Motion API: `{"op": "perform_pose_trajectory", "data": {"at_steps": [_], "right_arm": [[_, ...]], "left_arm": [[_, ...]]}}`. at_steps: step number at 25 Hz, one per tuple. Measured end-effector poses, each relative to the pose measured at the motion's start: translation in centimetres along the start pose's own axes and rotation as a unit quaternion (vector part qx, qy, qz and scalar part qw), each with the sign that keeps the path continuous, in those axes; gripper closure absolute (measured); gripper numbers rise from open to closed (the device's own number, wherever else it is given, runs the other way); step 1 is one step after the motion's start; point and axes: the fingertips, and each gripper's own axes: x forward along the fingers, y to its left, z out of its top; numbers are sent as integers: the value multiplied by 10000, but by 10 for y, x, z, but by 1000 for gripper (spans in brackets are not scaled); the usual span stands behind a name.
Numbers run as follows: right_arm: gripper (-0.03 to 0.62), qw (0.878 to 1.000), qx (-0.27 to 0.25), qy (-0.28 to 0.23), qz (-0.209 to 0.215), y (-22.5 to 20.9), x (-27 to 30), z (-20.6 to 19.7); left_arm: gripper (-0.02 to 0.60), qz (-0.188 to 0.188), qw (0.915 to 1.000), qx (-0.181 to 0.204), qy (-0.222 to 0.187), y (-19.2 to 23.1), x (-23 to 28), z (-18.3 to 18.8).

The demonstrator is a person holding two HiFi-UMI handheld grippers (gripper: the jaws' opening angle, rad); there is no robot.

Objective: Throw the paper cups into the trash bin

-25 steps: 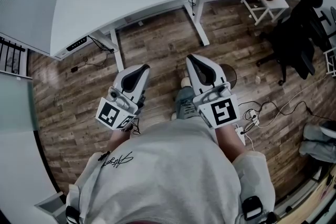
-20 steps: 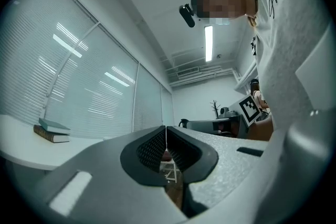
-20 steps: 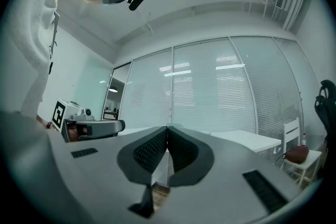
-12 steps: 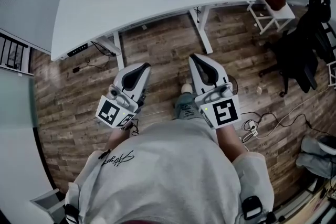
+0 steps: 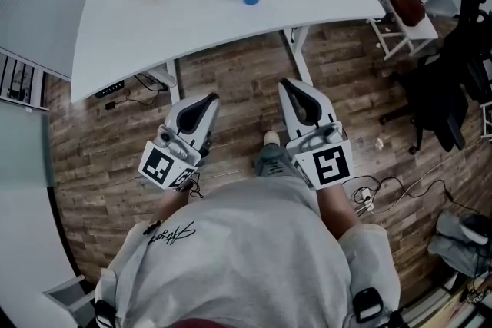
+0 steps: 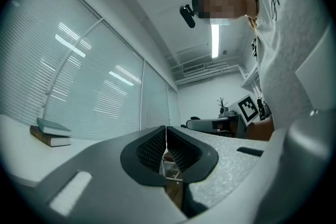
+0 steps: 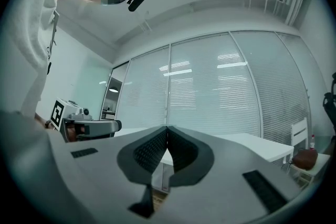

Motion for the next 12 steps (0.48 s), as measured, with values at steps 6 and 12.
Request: {"op": "perform_pose_trajectory", "data": {"at_steps": [6,12], "right_arm": [[585,10000,19,46,83,-23,26,-5],[585,9997,63,130,179,-46,49,-13]], "left_arm": [[574,61,10000,-5,-16,26,21,-3],[574,138,9999,-18,-4,47,41,-6]]}}
